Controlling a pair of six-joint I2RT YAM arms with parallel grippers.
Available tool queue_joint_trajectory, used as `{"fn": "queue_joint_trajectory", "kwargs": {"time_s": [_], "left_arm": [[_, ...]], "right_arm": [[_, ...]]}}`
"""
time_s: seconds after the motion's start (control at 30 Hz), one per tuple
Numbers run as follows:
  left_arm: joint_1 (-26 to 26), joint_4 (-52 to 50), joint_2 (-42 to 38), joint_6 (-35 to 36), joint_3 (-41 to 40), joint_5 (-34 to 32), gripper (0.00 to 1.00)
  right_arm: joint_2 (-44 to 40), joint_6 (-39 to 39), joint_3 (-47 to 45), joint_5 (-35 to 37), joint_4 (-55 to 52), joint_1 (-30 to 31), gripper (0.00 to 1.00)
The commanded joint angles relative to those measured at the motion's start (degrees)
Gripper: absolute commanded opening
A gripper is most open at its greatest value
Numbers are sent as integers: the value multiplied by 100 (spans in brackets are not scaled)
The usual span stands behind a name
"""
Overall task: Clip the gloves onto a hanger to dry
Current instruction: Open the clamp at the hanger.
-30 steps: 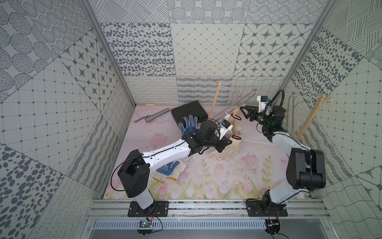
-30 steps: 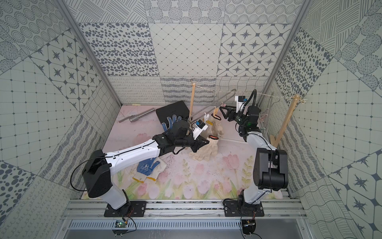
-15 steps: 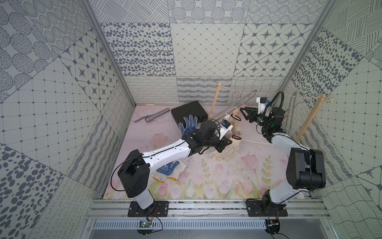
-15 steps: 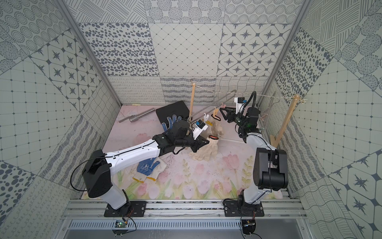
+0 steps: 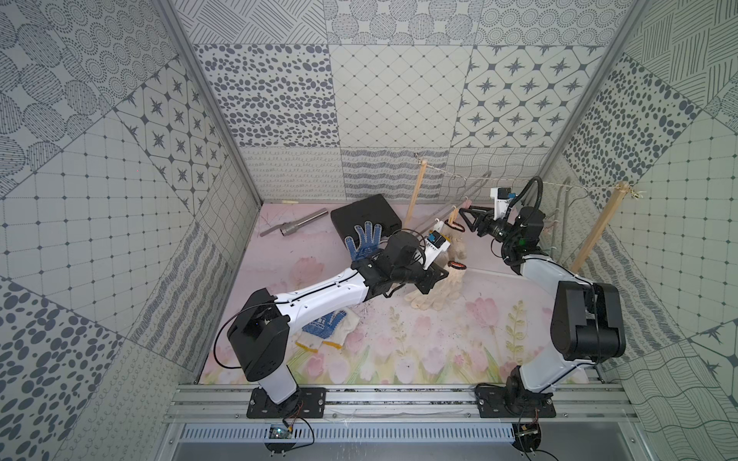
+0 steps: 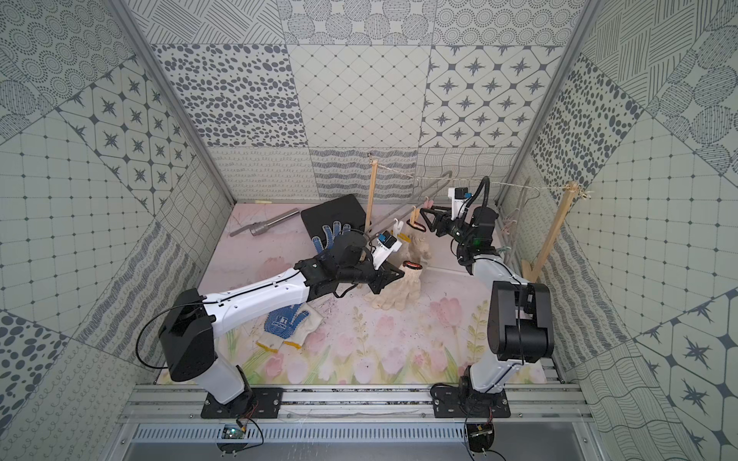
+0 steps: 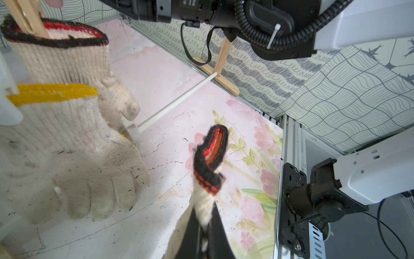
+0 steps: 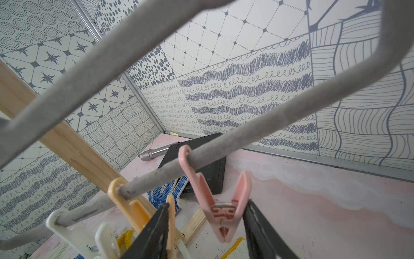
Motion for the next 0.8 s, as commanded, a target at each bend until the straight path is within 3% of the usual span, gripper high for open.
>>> {"fn": "queue_joint_trajectory", "kwargs": {"time_s": [0.0, 0.6, 0.67, 0.77], "left_arm": [[-12, 48, -28, 91, 49, 59, 0], [-12, 56, -37, 82, 40, 85, 0], [-9, 56, -18, 73, 40, 90, 0], [-12, 60, -19, 73, 40, 97, 0]], "right_arm": [[7, -181, 262, 20, 91, 33, 53], [32, -305, 307, -29, 97, 39, 32], [10, -327, 274, -22, 84, 38, 34], [-68, -391, 188, 114, 12, 32, 52]]}}
